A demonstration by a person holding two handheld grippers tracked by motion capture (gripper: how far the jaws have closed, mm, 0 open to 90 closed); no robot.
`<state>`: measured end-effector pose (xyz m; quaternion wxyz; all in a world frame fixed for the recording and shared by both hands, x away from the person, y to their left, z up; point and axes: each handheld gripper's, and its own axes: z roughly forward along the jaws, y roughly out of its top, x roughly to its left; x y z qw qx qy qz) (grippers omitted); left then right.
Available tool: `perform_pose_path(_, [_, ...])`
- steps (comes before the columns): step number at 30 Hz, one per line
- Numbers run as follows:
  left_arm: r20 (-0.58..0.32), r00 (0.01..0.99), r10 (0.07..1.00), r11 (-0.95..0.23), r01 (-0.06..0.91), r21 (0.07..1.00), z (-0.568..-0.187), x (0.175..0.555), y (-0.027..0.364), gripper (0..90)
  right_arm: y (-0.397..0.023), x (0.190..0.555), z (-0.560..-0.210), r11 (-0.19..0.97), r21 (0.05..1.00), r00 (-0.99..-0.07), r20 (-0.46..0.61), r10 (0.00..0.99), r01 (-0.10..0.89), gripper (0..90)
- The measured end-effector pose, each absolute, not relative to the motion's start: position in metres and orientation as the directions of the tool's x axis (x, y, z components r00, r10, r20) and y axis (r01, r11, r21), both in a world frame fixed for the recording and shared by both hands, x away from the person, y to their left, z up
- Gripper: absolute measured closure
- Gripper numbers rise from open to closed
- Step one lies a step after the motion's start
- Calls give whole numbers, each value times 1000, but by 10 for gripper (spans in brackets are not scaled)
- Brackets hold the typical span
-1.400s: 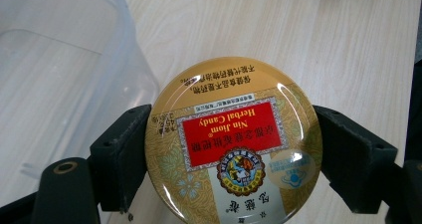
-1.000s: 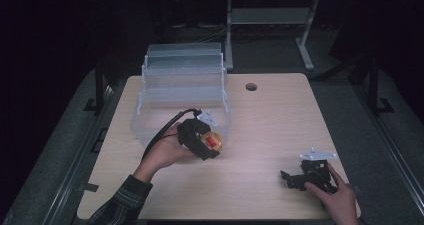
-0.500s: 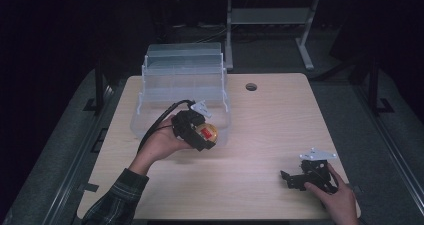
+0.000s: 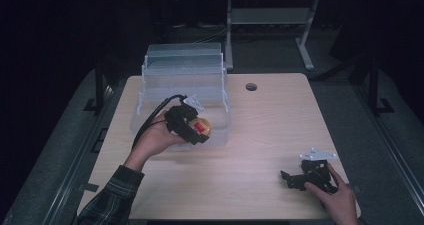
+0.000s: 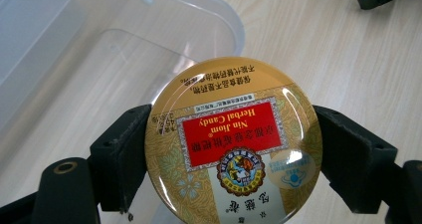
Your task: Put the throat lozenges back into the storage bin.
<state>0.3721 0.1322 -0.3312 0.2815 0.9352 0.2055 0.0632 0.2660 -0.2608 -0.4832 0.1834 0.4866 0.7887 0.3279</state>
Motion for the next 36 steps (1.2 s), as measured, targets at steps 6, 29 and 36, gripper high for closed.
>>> perform_pose_path(6, [1,899,439,-749,365,553,-329,377,139,197,-261,266,-483,312,696,-460,29,888,647,0])
perform_pose_path(29, [4,841,541,-697,445,562,-329,392,172,197,-261,266,-483,313,696,-459,28,888,647,0])
perform_pose_path(36, [10,823,567,-685,465,561,-329,396,182,197,-261,266,-483,313,696,-460,28,888,647,0])
